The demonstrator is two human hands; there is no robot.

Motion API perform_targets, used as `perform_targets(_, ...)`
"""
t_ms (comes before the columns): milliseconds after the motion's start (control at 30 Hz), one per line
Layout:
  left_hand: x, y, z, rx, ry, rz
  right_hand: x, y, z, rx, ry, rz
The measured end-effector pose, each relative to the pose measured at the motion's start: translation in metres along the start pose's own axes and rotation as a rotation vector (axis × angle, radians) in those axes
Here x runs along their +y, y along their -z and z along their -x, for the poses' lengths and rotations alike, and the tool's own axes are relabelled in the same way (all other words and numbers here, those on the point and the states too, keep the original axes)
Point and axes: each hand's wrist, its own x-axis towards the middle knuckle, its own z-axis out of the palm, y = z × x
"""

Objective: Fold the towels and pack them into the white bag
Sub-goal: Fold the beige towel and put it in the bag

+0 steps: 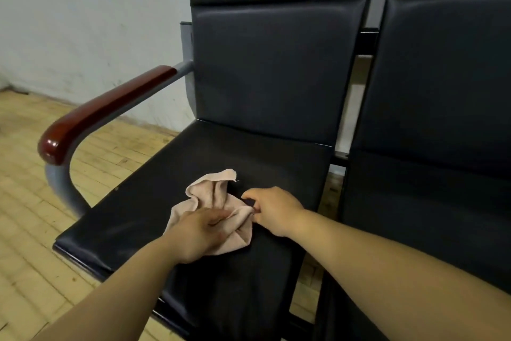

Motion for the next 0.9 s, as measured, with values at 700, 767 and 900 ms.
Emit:
perform_targets(700, 0.287, -0.189, 0.074, -0.337, -0.837, -0.519, 0.199, 0.088, 0.436, 0.215, -0.397, 0.083)
perform_targets(767, 0.289, -0.189, 0.074, -0.346, -0.817, -0.464, 0.205, 0.083, 0.447, 0.227, -0.397, 0.082)
perform_targets(900, 0.296, -0.19, 0.076, -0.287, -0.844, -0.399, 0.213, 0.081, 0.468, 0.21, -0.386, 0.041)
